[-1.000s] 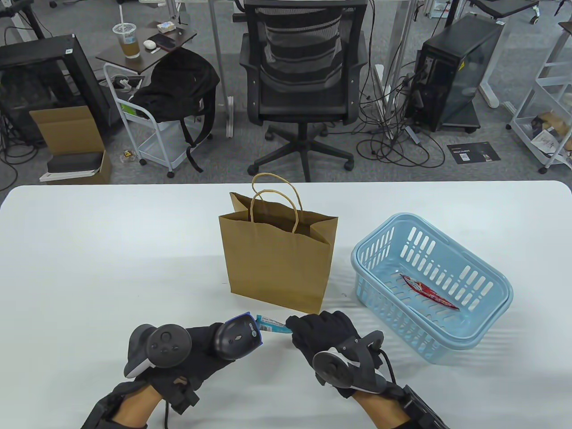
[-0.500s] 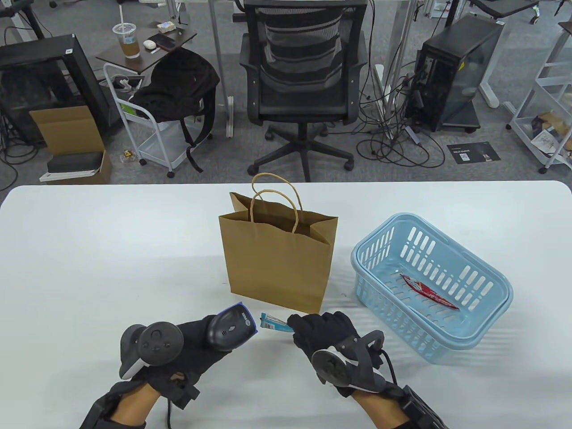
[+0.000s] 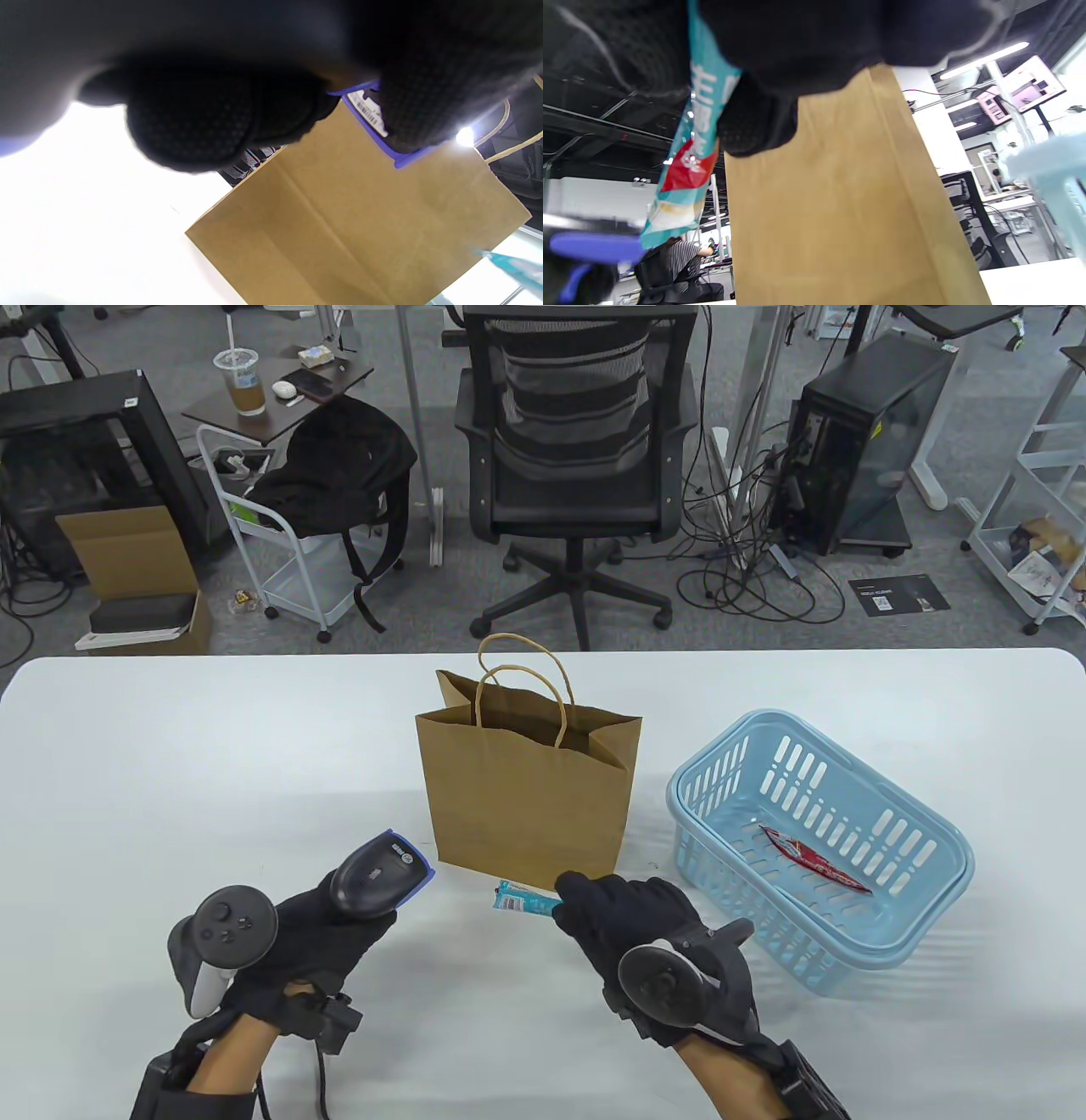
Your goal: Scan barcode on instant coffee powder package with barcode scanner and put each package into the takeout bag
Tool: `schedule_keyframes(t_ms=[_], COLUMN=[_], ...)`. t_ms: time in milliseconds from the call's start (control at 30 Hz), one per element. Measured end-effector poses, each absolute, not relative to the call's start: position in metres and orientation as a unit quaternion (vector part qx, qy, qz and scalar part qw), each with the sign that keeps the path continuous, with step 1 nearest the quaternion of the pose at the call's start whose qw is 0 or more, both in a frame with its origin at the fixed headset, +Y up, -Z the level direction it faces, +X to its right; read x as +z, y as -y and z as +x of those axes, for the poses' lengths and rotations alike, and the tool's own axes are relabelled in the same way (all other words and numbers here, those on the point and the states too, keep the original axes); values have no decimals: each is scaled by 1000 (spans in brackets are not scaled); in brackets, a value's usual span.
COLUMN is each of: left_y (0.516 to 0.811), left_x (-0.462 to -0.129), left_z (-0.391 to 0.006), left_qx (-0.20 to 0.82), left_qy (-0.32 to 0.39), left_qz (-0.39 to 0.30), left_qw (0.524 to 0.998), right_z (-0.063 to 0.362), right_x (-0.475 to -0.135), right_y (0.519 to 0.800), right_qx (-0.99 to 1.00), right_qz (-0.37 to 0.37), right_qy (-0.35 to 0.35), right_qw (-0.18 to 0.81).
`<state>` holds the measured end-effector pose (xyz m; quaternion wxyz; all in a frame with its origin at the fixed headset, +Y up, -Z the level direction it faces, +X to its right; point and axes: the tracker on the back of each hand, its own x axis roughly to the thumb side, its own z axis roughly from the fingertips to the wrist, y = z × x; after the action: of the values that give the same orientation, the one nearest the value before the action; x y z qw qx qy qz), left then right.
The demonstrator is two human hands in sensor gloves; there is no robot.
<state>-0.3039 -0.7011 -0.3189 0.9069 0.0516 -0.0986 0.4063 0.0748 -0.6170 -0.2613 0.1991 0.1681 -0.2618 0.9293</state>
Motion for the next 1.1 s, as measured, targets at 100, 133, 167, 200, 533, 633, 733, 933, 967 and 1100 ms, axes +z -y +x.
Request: schedule_keyframes(t_ms=[100,133,167,200,533,633,733,933,967,1100], left_y=[701,701,701,700,699,700,699,698,698,698], left_x=[-319,-319,-319,-319,-321,-322,-323,-323,-323,-323], left_z=[-304,-304,-304,-304,-311,-313,-315,-316,-316,-316], left_qx=[407,407,406,406,424,430,436,440,440,442], left_qy=[101,102,104,105,96,92,90,93,93,93], left_qz=[52,52,52,53,49,47,47,50,50,50], left_qw=[906,906,906,906,899,897,894,892,892,891], right_z=[75,75,76,76,84,82,81,77,75,69], right_x=[-255,-253,-250,-247,-254,-262,-273,-292,-296,-309], right_y=[582,571,559,547,468,460,455,453,454,457], right_qx=[939,939,940,939,927,931,938,942,942,943], right_qz=[161,156,148,138,80,65,53,41,43,55], right_qy=[228,233,238,251,342,348,339,331,332,327], right_qw=[201,197,193,190,130,89,57,29,23,-2])
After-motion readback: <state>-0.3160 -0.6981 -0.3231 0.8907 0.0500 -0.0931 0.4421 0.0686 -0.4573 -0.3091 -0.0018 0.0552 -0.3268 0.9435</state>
